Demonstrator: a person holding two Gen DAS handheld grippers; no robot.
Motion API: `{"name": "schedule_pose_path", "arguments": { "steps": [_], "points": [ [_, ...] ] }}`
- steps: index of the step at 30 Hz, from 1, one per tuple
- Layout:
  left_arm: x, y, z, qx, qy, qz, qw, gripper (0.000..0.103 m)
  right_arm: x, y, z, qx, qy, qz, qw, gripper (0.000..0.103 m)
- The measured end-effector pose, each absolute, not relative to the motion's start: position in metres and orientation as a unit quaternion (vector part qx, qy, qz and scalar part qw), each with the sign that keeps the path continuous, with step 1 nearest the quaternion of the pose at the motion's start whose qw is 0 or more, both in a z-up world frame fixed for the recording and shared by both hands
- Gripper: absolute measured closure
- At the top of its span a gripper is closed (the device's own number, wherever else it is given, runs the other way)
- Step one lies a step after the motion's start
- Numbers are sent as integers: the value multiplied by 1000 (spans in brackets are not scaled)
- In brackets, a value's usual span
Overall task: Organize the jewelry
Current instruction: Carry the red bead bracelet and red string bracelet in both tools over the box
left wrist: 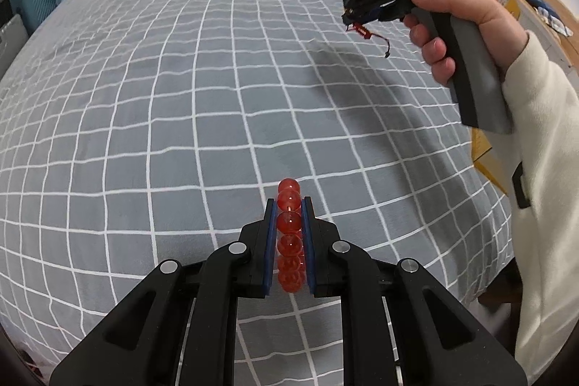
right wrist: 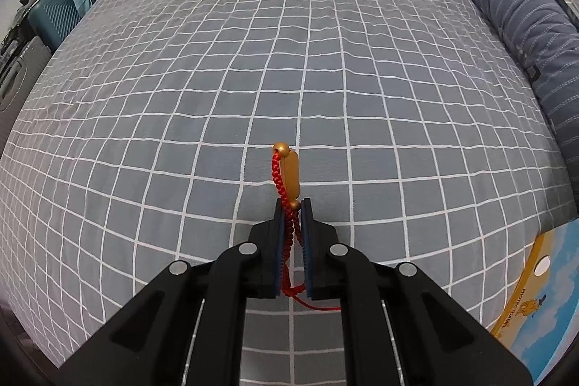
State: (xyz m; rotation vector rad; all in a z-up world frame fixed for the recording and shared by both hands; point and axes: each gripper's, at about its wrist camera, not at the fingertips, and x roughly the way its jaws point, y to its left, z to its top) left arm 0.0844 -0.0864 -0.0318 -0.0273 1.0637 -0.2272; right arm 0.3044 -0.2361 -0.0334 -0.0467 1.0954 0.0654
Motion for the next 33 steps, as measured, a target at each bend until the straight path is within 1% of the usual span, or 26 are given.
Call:
{"name": "schedule_pose_path", "arguments": {
  "steps": [9,24,33],
  "points": [
    [84,-94,-20,-3,494,-115,862,90,282,-246,-16,-14,501,29,865,95],
    [103,-108,-1,17,465,-111,878,90,216,-270,34,-9,434,16,901,95],
    [120,-114,12,26,451,-111,885,90,179,-293,56,-2,411,0,912,95]
  ]
}}
